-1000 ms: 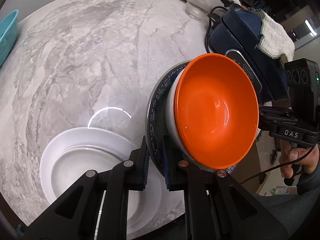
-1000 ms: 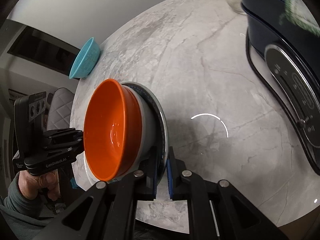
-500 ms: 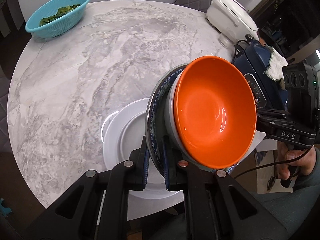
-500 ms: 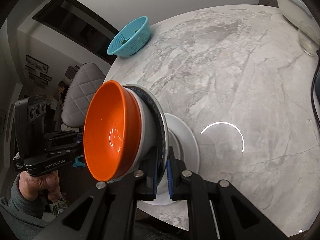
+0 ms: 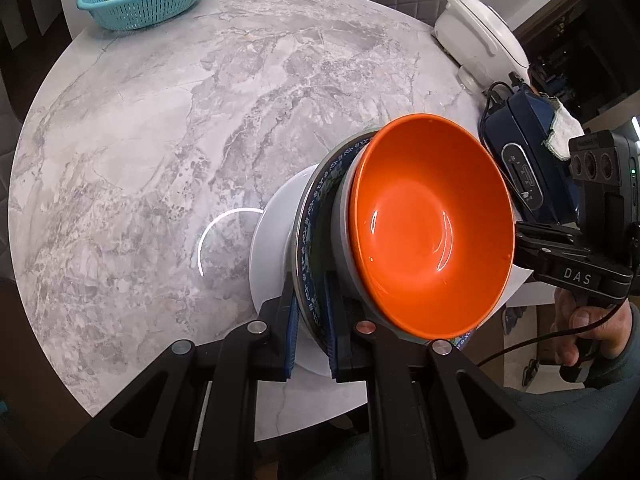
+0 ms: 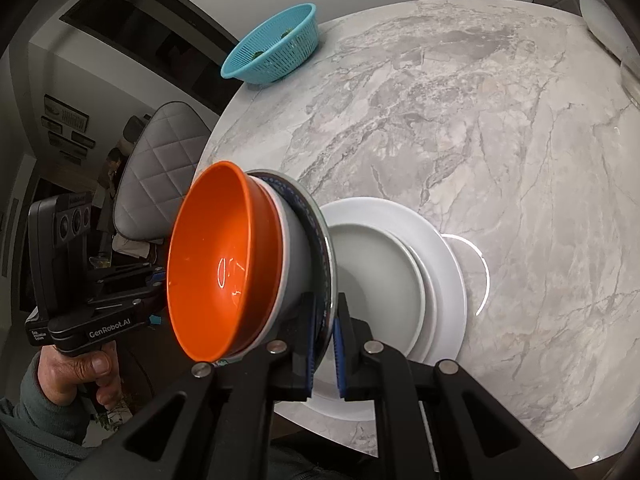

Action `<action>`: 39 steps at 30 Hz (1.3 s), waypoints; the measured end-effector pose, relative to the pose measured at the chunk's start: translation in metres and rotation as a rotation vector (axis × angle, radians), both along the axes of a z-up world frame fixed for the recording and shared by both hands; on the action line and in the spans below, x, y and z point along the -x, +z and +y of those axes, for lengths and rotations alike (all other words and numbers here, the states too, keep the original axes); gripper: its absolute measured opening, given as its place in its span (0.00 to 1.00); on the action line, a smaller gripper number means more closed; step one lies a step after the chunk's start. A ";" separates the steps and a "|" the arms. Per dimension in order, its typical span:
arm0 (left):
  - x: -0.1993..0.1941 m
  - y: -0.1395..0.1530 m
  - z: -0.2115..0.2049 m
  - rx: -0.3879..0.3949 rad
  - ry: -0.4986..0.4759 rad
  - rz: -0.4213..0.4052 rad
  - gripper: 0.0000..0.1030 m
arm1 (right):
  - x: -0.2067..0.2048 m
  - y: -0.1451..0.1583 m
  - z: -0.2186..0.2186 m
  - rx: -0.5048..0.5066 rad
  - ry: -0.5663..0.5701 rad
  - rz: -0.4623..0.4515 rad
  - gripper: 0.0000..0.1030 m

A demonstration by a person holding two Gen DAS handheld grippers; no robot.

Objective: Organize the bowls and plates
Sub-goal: 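Lift and carry the nested bowl stack with both grippers over the plate stack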

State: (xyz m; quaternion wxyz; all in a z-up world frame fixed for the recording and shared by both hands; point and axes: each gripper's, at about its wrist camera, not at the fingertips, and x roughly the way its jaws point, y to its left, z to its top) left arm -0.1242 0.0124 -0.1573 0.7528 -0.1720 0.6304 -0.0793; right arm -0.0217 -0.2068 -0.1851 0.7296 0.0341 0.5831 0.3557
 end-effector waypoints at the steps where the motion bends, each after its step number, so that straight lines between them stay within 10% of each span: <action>1: -0.002 -0.005 -0.001 0.001 -0.007 0.004 0.09 | 0.000 -0.004 0.000 0.006 -0.003 0.003 0.10; 39: -0.027 -0.073 -0.025 -0.004 -0.011 0.059 0.09 | -0.020 -0.069 -0.022 0.060 -0.027 0.067 0.10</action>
